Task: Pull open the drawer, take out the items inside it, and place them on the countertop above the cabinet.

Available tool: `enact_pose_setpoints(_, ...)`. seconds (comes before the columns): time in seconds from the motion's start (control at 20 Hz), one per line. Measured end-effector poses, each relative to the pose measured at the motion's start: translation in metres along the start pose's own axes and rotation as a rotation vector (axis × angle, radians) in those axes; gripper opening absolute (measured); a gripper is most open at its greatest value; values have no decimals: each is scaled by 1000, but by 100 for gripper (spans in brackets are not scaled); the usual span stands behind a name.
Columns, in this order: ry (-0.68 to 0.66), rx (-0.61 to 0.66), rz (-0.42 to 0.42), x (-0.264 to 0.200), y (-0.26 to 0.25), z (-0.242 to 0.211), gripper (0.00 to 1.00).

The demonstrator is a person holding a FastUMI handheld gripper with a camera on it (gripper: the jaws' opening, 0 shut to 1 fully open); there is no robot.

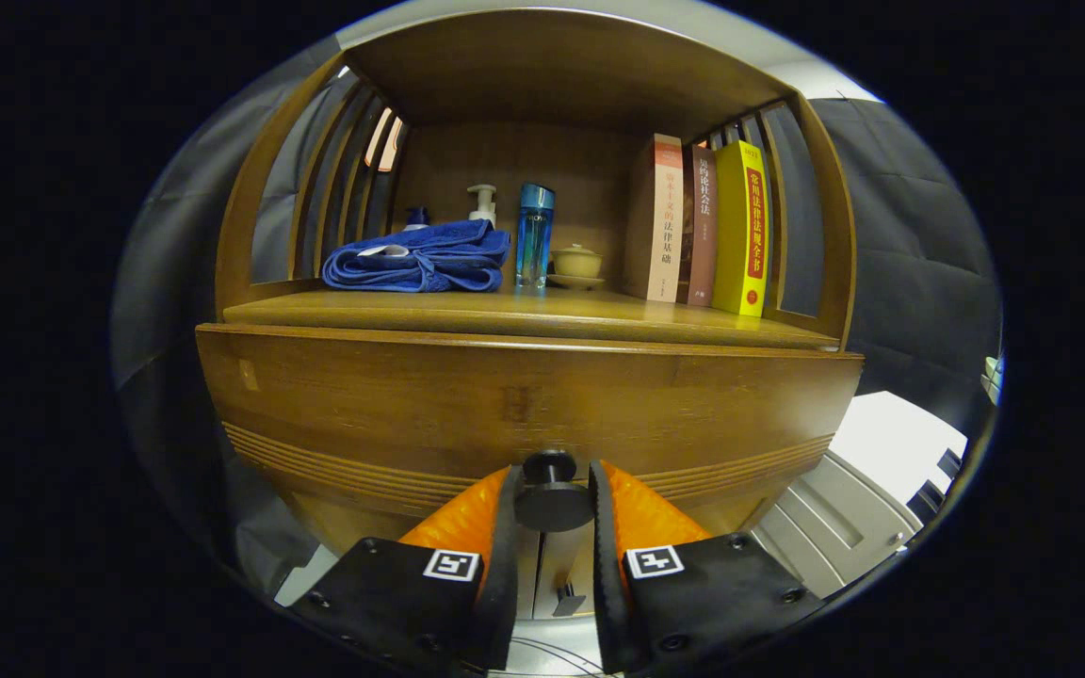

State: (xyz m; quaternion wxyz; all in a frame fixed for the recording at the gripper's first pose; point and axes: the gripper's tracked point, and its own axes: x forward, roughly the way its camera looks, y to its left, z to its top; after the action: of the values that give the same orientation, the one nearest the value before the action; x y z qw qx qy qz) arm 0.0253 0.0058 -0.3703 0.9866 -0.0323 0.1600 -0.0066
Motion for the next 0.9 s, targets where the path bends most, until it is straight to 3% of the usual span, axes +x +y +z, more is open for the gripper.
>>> enact_pose_setpoints(0.9,5,47,13,-68,-5,-14,43)
